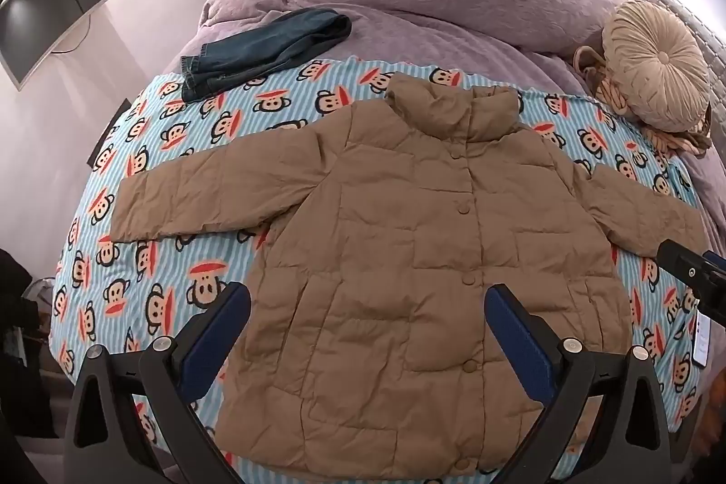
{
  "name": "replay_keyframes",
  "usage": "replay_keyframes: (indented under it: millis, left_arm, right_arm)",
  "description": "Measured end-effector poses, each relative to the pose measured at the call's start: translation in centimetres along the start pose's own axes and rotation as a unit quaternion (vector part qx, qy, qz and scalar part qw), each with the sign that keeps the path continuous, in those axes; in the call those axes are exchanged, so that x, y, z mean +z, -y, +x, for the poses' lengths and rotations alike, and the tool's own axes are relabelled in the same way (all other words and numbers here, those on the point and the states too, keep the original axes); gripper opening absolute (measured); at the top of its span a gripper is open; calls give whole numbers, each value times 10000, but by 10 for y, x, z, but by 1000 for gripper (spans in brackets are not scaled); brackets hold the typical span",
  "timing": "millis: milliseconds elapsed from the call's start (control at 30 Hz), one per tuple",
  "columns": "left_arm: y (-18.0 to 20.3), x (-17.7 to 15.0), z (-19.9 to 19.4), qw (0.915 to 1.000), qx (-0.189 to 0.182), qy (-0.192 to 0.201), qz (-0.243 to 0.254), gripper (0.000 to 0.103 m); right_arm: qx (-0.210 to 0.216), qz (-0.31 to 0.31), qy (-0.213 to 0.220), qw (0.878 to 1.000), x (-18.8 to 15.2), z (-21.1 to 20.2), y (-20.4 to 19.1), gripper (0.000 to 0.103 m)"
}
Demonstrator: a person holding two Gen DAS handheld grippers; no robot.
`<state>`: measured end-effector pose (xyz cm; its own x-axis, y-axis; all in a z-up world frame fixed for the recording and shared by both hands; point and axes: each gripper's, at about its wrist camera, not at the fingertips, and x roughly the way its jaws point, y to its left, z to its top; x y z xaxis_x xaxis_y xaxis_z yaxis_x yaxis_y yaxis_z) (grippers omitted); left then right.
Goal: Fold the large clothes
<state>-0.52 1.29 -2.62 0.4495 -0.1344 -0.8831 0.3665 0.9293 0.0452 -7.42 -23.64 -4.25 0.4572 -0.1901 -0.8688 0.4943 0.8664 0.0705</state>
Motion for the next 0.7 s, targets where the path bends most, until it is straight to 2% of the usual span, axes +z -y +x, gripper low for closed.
replay_keyframes:
  millis: [700]
  left_arm:
    - [-4,-1,2,10000,23,-32,-77,103]
  right_arm:
    - [29,-9,18,10000,-3,9,-11,103]
